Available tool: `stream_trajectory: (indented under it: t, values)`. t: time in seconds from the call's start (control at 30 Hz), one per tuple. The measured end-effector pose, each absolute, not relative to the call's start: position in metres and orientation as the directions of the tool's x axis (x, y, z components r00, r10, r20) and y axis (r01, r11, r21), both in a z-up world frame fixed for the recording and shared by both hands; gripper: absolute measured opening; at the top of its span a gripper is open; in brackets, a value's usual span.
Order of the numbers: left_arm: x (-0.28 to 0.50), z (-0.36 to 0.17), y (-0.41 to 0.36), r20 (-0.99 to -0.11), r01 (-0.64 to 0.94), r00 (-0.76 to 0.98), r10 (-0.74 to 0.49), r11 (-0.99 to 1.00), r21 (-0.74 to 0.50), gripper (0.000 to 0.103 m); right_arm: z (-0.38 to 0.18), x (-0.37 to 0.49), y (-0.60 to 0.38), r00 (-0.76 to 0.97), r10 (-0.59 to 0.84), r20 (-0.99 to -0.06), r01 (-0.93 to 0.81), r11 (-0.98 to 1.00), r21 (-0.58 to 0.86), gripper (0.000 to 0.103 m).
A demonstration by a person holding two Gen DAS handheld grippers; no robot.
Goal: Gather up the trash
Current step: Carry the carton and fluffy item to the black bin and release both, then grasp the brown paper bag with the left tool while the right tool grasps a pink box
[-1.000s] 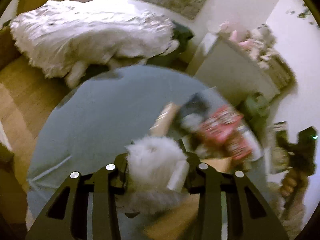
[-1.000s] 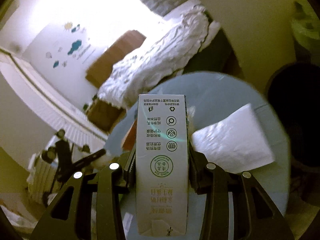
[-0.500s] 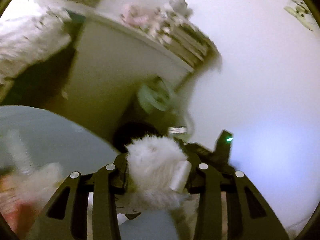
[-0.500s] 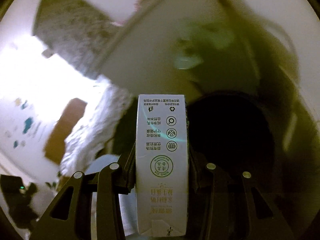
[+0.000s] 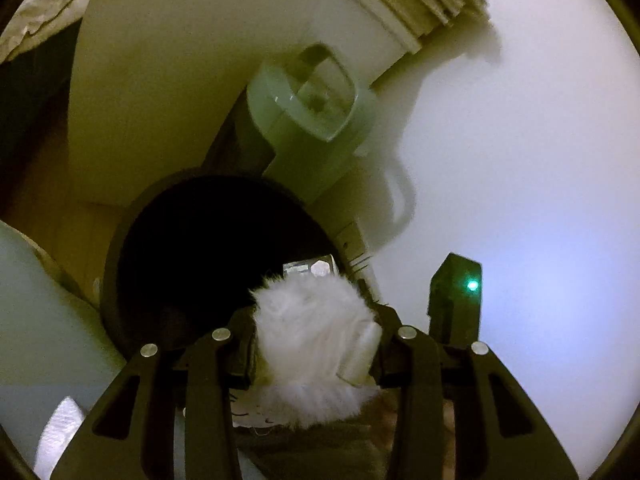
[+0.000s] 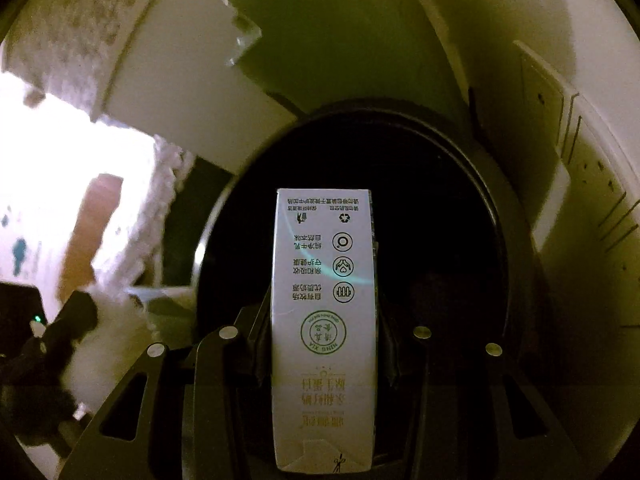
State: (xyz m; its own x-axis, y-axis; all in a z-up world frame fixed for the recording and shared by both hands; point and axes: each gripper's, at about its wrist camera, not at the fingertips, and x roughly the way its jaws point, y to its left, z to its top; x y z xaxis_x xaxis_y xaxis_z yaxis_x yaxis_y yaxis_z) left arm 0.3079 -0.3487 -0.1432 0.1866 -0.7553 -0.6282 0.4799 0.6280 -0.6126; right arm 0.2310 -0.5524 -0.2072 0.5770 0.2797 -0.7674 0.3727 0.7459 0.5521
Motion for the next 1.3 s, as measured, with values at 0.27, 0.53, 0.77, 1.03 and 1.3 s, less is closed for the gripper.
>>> stream_trajectory:
  t: [0.27, 0.53, 0.77, 1.03, 1.3]
  values:
    - [0.309, -0.154, -0.356, -0.674, 0.488, 0.175, -0.717, 0.658, -0.573, 0.061, -0.216, 0.24, -0.539, 0.537, 0.304, -0.787, 0.357, 0.764, 0.538, 0.049]
    - [0.286, -0.124, -0.341, -0.652, 0.535, 0.252, -0.716, 0.664, -0.522, 0.093, -0.215, 0.241, -0.538, 0.564, 0.304, -0.768, 0.351, 0.753, 0.556, 0.062]
    - [0.237, -0.087, -0.293, -0.58, 0.548, 0.329, -0.745, 0.651, -0.525, 0.093, -0.228, 0.256, -0.55, 0.6, 0.308, -0.738, 0.403, 0.681, 0.611, 0.062]
    - [0.164, -0.072, -0.208, -0.575, 0.514, 0.422, -0.701, 0.707, -0.485, 0.094, -0.226, 0.25, -0.539, 0.582, 0.274, -0.766, 0.396, 0.727, 0.561, 0.063]
    - [0.111, -0.077, -0.097, -0.623, 0.383, 0.585, -0.52, 0.854, -0.353, 0.094, -0.224, 0.23, -0.52, 0.555, 0.241, -0.796, 0.406, 0.757, 0.512, 0.07]
